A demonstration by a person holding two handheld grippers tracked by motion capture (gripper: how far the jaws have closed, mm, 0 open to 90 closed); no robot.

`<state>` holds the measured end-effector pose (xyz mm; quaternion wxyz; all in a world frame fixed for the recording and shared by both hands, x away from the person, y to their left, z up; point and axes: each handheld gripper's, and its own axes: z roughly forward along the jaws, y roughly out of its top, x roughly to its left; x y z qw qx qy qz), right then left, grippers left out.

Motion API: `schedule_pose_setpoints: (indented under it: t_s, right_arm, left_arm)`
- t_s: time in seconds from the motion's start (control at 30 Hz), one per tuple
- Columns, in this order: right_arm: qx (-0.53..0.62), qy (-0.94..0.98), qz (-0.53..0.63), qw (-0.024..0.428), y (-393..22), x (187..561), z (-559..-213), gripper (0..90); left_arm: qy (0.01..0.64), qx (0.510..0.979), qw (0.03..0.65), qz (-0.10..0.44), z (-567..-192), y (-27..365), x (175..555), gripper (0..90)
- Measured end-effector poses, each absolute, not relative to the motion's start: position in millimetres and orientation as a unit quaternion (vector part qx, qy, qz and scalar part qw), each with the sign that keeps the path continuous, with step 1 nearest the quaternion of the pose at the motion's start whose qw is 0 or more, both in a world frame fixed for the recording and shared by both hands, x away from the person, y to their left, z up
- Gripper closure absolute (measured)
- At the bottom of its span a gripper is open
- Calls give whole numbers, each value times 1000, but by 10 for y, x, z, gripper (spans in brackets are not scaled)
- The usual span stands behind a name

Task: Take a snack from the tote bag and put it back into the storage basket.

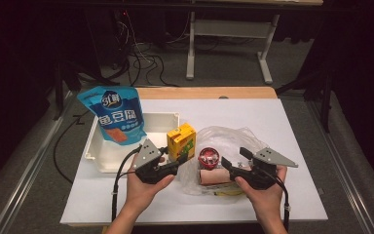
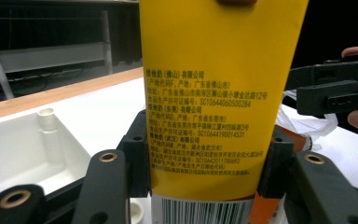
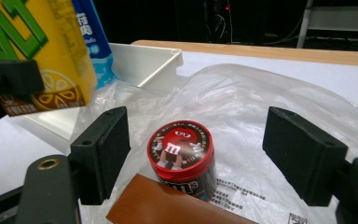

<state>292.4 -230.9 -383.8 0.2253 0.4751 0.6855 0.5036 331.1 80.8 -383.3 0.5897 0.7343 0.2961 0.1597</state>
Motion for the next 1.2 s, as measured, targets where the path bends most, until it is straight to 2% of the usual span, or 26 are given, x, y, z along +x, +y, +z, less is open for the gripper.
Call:
schedule_pose_setpoints:
  t_s: [0.7,1.2]
  right_arm:
    - [479,697,479,234,-2445,2898,-4030,244]
    - [495,688,477,233,-2672,2830,-4158,261]
  left_arm:
    - [358,717,568,188,-4050,1173,3561,505]
    - [395,716,545,184,-4374,1170,3868,504]
